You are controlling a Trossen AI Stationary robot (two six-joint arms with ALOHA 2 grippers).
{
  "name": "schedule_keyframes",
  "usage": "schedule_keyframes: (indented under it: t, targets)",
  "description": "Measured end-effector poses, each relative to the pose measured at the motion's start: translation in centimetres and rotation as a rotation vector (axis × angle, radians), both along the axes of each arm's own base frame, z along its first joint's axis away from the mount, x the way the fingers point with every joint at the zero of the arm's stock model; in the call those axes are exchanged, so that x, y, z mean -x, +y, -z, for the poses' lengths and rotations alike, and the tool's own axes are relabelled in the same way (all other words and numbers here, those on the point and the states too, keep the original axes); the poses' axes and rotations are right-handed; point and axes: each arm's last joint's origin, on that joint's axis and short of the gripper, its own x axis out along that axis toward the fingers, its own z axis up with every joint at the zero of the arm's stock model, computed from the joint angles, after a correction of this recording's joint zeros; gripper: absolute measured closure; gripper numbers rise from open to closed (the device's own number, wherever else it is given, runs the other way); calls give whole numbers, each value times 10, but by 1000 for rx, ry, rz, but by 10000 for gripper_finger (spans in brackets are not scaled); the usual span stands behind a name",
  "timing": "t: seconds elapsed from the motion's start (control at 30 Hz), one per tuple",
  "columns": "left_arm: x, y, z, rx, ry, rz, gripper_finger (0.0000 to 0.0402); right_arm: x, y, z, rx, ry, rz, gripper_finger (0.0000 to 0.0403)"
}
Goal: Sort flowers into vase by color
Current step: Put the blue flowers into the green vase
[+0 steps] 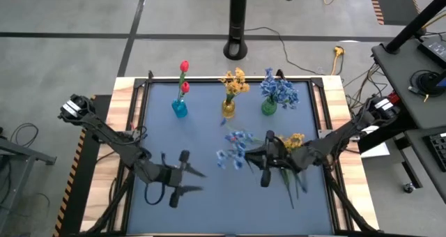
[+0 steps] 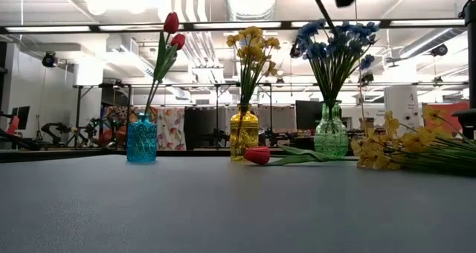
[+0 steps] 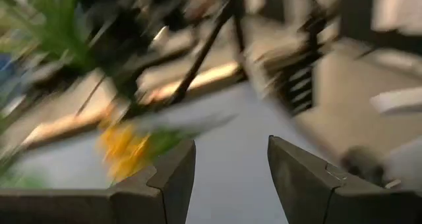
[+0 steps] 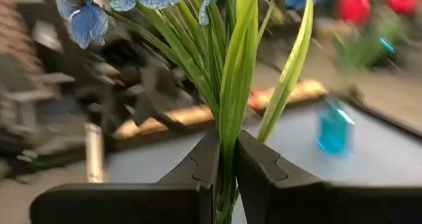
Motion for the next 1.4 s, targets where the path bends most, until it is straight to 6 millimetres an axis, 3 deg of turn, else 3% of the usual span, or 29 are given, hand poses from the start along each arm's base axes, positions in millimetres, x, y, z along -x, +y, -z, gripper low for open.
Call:
schedule_keyframes:
  t: [0.13, 0.3, 0.67, 1.07, 1.23, 1.4]
  targets:
    - [-10, 7, -1, 23, -98, 15, 229, 7, -1, 6, 47, -191, -97, 369]
    - [-31, 22, 10, 119, -160, -75, 229, 6, 2, 17, 95, -290, -149, 369]
    - [-82, 30, 37, 214, -141, -123, 204, -15, 13, 17, 198, -307, -158, 369]
    - [-127, 24, 39, 202, -157, -143, 188, -17, 15, 15, 231, -317, -166, 369]
    - [-128, 25, 40, 178, -160, -147, 239, -18, 15, 15, 254, -314, -162, 369]
    - [-128, 25, 40, 176, -158, -149, 357, -18, 15, 16, 247, -311, -164, 369]
